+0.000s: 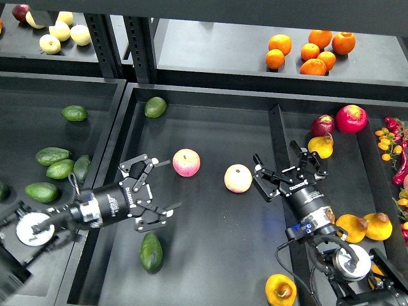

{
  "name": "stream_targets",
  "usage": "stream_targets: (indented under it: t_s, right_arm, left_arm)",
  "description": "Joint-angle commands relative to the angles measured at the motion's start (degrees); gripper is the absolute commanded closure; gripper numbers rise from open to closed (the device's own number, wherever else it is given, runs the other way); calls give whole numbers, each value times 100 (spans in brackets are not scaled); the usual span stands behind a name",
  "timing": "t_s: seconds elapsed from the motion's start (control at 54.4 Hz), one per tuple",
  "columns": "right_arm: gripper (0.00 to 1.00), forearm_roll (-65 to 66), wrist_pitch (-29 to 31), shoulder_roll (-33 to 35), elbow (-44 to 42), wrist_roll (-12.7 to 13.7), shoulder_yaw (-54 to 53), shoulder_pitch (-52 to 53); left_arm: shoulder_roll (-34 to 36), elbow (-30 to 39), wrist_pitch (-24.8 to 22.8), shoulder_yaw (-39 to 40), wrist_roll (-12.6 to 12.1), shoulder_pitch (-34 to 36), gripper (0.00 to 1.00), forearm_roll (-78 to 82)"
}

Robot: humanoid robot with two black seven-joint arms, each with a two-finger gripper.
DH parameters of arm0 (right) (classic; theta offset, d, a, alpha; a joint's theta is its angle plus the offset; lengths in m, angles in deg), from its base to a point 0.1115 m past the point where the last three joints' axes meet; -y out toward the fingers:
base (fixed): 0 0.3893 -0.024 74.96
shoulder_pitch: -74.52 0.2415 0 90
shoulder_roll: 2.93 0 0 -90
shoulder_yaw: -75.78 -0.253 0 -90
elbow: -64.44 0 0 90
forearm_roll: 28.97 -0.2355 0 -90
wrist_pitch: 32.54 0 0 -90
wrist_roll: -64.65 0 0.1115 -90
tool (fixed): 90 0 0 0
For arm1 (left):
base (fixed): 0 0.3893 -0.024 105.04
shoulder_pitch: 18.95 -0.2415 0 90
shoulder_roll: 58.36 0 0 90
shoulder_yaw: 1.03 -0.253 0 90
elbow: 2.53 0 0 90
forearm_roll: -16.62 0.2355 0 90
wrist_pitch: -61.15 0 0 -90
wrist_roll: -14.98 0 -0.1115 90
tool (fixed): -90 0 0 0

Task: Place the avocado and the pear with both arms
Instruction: 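Swing the left gripper toward the dark green avocado near the robot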

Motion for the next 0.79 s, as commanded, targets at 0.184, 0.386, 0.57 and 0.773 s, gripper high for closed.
stream_targets:
  t_s: [0.184, 0.386, 0.57, 0.773]
  right_arm:
    - [0, 0, -24, 0, -43, 1, -13, 177]
    - [0, 9, -42, 0, -96, 1, -22, 301]
    - [0, 9, -130, 0, -122, 1, -22, 424]
    - [0, 9, -130, 0, -166, 1, -101, 494]
  left_arm:
    - [1082, -54, 0, -2249, -6, 2066, 0, 435]
    - [1064, -54, 0, -3815, -6, 3394, 0, 444]
    - [608, -63, 0, -5440, -6, 4607, 0, 707]
    - [54, -203, 0, -5793, -6, 4722, 0, 1129]
